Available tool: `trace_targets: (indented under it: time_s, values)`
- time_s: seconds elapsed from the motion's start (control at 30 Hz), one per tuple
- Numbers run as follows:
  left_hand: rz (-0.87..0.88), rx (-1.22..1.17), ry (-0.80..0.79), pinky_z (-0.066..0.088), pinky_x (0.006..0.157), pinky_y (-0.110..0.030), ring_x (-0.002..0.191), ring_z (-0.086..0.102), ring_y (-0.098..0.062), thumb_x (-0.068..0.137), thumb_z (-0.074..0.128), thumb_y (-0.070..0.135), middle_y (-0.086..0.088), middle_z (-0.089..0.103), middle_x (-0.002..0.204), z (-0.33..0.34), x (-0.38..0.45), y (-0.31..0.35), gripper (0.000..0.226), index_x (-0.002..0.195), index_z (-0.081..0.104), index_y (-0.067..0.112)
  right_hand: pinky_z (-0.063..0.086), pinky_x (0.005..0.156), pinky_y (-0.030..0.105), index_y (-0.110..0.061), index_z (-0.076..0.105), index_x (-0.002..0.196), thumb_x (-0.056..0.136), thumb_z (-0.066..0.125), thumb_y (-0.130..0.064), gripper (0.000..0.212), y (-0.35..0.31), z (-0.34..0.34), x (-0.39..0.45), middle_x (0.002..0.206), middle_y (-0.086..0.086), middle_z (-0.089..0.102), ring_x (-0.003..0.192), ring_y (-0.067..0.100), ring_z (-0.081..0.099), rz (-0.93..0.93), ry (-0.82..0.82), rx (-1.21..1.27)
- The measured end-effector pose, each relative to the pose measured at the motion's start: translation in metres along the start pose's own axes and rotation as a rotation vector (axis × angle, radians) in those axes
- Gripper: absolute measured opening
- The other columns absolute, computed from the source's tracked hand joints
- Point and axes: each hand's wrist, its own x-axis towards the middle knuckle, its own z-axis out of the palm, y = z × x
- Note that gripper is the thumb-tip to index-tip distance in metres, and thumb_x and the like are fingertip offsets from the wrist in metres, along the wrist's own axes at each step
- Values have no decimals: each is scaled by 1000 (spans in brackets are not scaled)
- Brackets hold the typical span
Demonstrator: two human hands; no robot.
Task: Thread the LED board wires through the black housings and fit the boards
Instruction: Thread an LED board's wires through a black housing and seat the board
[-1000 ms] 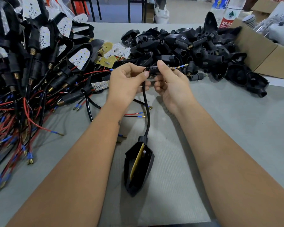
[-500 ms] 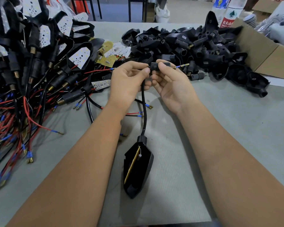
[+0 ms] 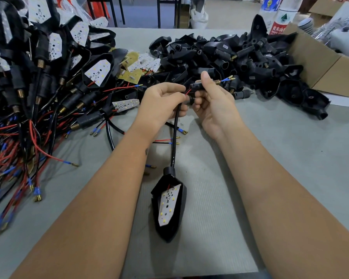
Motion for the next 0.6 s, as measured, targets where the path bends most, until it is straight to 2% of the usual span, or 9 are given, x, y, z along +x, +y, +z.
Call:
trace_targets:
  time_s: [0.1, 0.23, 0.33, 0.47, 0.6]
  values:
    - [-20, 33, -33, 54, 57, -20, 57, 65, -10, 91, 58, -3, -1, 69, 66, -2, 0, -1, 13, 92, 66, 8, 42, 52, 20, -9, 60, 99, 95, 61, -22, 14, -3, -2, -1, 60, 0, 52, 51, 9, 47, -9, -8, 64]
    - [5, 32, -38, 53, 53, -21, 55, 64, -10, 96, 57, 3, -1, 67, 72, -2, 0, -3, 15, 93, 66, 14, 46, 56, 21, -13, 64, 105, 98, 50, -19, 16, -8, -4, -2, 65, 1, 55, 55, 10, 52, 24, -59, 143]
    - [26, 65, -23, 43, 45, -19, 48, 54, -7, 97, 56, 5, 0, 64, 72, -3, 1, -4, 17, 91, 66, 18, 44, 56, 23, -13, 63, 99, 100, 49, -20, 15, -5, -1, -2, 71, 2, 55, 56, 11, 52, -30, -42, 3]
    - [23, 83, -10, 31, 41, -16, 43, 38, -6, 98, 53, 6, 5, 66, 62, 0, 1, -4, 18, 88, 64, 16, 45, 58, 25, -9, 58, 89, 101, 50, -19, 18, -1, 1, -2, 75, 6, 59, 58, 14, 53, -76, -40, -141]
    - [-24, 95, 10, 27, 40, -17, 40, 33, -6, 100, 45, 10, 5, 64, 56, 1, 2, -3, 15, 95, 57, 18, 43, 58, 24, -8, 59, 87, 99, 51, -15, 17, -2, 2, -5, 66, 3, 63, 51, 13, 53, -83, -107, -212]
